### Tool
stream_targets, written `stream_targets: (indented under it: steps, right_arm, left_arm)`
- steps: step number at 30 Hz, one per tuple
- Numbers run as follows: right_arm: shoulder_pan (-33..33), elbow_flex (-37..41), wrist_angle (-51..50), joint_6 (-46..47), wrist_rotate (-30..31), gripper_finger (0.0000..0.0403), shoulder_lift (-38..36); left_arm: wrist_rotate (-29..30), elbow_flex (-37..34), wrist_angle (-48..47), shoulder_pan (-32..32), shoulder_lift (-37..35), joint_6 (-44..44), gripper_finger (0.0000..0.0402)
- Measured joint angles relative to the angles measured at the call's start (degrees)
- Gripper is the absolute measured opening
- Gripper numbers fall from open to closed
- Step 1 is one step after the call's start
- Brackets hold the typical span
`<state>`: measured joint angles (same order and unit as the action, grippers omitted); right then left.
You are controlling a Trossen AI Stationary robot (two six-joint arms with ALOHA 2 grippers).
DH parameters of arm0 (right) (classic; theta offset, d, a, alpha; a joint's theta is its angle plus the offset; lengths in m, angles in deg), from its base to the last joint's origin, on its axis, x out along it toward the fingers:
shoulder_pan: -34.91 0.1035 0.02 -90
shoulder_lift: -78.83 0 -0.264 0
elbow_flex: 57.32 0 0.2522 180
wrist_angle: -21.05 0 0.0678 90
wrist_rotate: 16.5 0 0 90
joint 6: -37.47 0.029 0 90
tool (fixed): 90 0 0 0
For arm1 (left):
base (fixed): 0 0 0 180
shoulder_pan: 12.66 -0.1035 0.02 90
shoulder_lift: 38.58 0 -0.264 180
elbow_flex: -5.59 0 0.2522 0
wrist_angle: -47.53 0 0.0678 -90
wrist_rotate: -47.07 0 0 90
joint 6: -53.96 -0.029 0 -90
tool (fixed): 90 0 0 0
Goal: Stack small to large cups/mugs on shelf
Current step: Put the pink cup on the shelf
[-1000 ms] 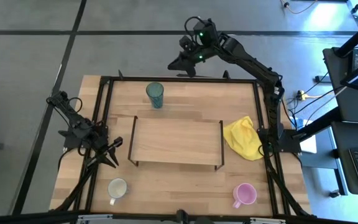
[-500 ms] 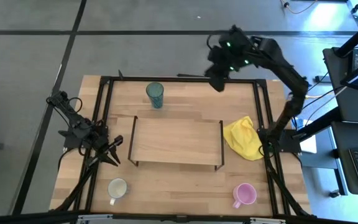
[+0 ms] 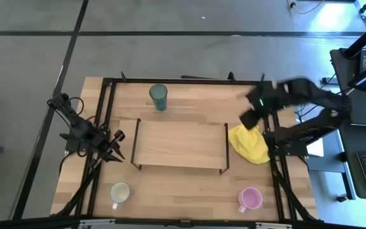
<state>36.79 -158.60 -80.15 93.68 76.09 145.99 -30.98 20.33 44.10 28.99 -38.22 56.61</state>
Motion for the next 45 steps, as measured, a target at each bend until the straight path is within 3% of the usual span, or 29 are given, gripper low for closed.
stream_targets:
  steps: [3, 6, 11, 14, 24, 31, 37, 40, 45]
  right_arm:
    - [10.7, 9.3, 8.1, 14.9, -0.4, 0.0062, -4.2]
    - [20.5, 15.5, 13.4, 23.3, -1.9, 0.0062, -3.5]
    - [33.3, 19.9, 18.8, 26.1, -11.1, 0.0062, 3.2]
    - [38.1, 19.1, 18.4, 22.7, -11.8, 0.0062, 7.8]
    - [48.1, 17.3, 18.8, 13.9, -6.8, 0.0075, 15.3]
    - [53.3, 19.4, 18.6, 14.8, -6.2, 0.0155, 15.8]
    - [54.5, 19.4, 20.0, 18.5, -0.7, 0.0232, 15.8]
    - [54.5, 19.4, 21.2, 20.1, 1.7, 0.0251, 16.4]
    - [54.7, 19.4, 24.0, 20.0, 0.7, 0.0256, 19.8]
  left_arm:
    - [0.0, 0.0, 0.7, 0.0, 0.0, -0.1, 0.0053]
    - [0.0, 0.0, 0.8, 0.0, 0.0, 0.0, 0.0053]
    - [0.0, 0.0, 1.5, 0.0, 0.0, 0.1, 0.0053]
    - [0.0, 0.0, 3.0, 0.0, 0.0, -0.1, 0.0053]
    - [0.0, 0.0, 2.9, 0.0, 0.0, -0.3, 0.0053]
    - [1.3, 0.0, 2.8, 0.0, 0.0, -0.3, 0.0053]
    - [2.4, 0.0, 2.1, 0.0, 0.0, -0.3, 0.0053]
    - [2.4, 0.0, 1.8, 0.0, 0.0, -0.3, 0.0053]
    - [2.4, 0.0, 1.8, 0.0, 0.0, -0.3, 0.0053]
